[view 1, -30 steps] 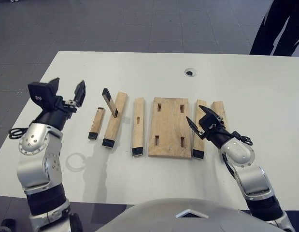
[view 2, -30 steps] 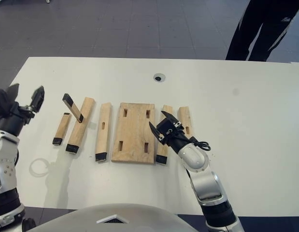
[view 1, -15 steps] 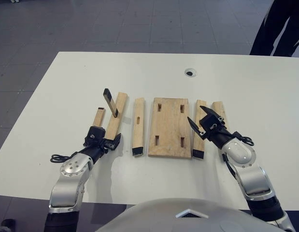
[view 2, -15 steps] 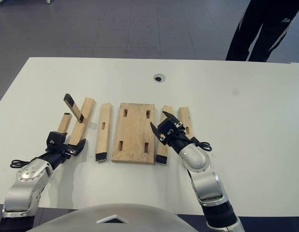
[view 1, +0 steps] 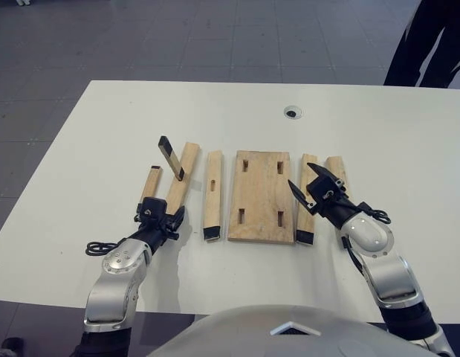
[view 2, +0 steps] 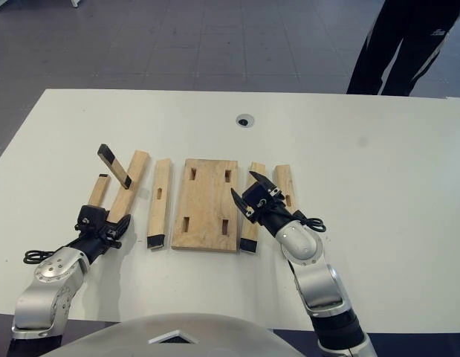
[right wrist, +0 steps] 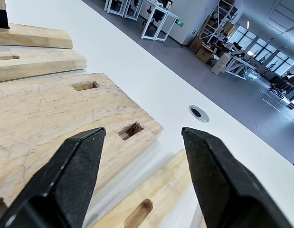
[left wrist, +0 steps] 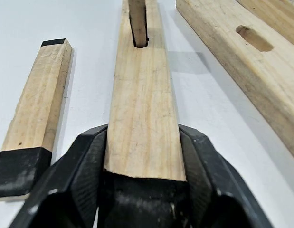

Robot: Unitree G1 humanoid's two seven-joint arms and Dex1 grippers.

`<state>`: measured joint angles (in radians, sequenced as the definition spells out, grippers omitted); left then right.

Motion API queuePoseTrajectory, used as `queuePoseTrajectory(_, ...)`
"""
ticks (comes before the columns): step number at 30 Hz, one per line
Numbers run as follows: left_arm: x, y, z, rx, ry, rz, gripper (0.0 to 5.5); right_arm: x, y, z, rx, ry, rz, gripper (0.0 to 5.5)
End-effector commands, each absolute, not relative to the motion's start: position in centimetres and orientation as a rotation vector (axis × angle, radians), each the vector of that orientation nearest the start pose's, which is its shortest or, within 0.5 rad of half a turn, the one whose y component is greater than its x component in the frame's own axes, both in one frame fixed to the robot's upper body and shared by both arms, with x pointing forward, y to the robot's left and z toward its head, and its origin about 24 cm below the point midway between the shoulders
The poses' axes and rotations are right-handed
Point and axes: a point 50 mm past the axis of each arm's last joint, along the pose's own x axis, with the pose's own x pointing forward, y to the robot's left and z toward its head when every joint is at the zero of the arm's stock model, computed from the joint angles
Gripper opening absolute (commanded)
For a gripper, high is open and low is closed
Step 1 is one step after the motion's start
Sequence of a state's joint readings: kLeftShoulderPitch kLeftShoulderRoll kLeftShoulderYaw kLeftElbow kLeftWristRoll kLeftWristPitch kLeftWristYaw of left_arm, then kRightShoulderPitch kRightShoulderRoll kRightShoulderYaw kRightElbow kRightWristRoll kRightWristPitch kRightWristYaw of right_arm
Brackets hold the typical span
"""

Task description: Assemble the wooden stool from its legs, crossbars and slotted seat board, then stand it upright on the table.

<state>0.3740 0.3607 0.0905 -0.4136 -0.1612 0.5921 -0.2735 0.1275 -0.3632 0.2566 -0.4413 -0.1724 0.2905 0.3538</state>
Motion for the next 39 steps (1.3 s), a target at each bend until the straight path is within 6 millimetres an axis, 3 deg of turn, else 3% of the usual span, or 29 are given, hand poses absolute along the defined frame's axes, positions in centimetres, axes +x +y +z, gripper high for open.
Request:
queuePoseTrajectory(1, 15.5, 23.0, 0.5, 0.144, 0.708, -0.114, 2.05, 21.5, -13.3, 7.3, -0.506, 0.075, 0.556, 2.96)
queuePoseTrajectory(4, 16.9, 23.2, 1.3, 0.136, 0.651, -0.098, 2.05, 21.7, -13.5, 7.5, -0.496, 0.073, 0.541, 2.96)
queuePoseTrajectory(6, 19.8, 23.2, 3.3, 0.081, 0.517, -0.091, 2.05, 22.3, -14.2, 8.0, -0.429, 0.077, 0.496, 2.96)
queuePoseTrajectory(10, 26.6, 22.4, 9.6, -0.109, 0.202, -0.165, 2.05, 24.3, -16.5, 9.4, -0.169, 0.111, 0.400, 2.96)
queuePoseTrajectory(14, 30.2, 19.2, 14.3, -0.378, 0.129, -0.472, 2.05, 26.7, -18.0, 10.2, 0.198, 0.184, 0.408, 3.52)
queuePoseTrajectory(18, 29.9, 16.3, 15.0, -0.597, 0.261, -0.805, 2.05, 27.5, -17.4, 11.6, 0.588, 0.189, 0.606, 4.23)
queuePoseTrajectory(22, 28.3, 14.6, 14.4, -0.741, 0.388, -1.052, 2.05, 26.6, -16.8, 12.6, 0.835, 0.187, 0.913, 4.91)
queuePoseTrajectory(26, 28.3, 14.5, 14.8, -0.834, 0.396, -1.159, 2.05, 26.7, -17.1, 13.1, 0.940, 0.196, 1.039, 5.50)
queuePoseTrajectory(32, 27.0, 13.6, 14.9, -0.857, 0.448, -1.303, 2.05, 27.4, -15.7, 14.1, 1.014, 0.225, 1.158, 5.50)
queuePoseTrajectory(39, 26.4, 13.0, 14.5, -0.846, 0.498, -1.334, 2.05, 27.8, -14.3, 14.9, 1.048, 0.228, 1.227, 5.50)
